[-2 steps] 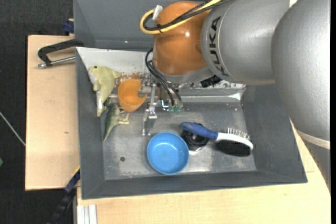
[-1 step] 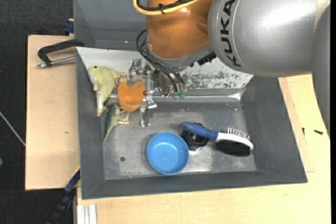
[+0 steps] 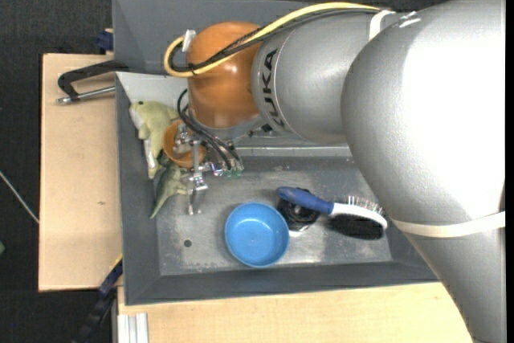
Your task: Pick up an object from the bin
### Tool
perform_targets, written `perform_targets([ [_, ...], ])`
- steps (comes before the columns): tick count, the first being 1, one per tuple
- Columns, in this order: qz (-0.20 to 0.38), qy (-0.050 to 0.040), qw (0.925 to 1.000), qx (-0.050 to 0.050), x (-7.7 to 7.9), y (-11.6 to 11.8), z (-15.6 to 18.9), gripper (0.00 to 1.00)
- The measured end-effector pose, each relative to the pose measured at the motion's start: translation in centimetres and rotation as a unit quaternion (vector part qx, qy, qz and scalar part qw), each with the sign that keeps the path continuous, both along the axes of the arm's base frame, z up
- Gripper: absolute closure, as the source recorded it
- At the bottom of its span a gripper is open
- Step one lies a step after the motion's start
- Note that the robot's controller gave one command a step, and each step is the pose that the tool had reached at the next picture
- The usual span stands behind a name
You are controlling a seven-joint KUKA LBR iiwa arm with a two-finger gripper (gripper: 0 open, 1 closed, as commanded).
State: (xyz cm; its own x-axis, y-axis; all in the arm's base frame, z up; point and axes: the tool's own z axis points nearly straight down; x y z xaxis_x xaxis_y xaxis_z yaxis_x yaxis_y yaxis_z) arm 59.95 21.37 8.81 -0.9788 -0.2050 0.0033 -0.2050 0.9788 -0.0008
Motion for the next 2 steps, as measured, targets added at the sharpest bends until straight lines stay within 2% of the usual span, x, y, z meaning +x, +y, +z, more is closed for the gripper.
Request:
perform_targets([
  [1,-0.001,-0.0047,1.0000,0.000,0.3,-0.2,0.7,1.00],
  [2,0.003,-0.0079,1.0000,0.003,-0.1,0.8,12.8,1.00],
])
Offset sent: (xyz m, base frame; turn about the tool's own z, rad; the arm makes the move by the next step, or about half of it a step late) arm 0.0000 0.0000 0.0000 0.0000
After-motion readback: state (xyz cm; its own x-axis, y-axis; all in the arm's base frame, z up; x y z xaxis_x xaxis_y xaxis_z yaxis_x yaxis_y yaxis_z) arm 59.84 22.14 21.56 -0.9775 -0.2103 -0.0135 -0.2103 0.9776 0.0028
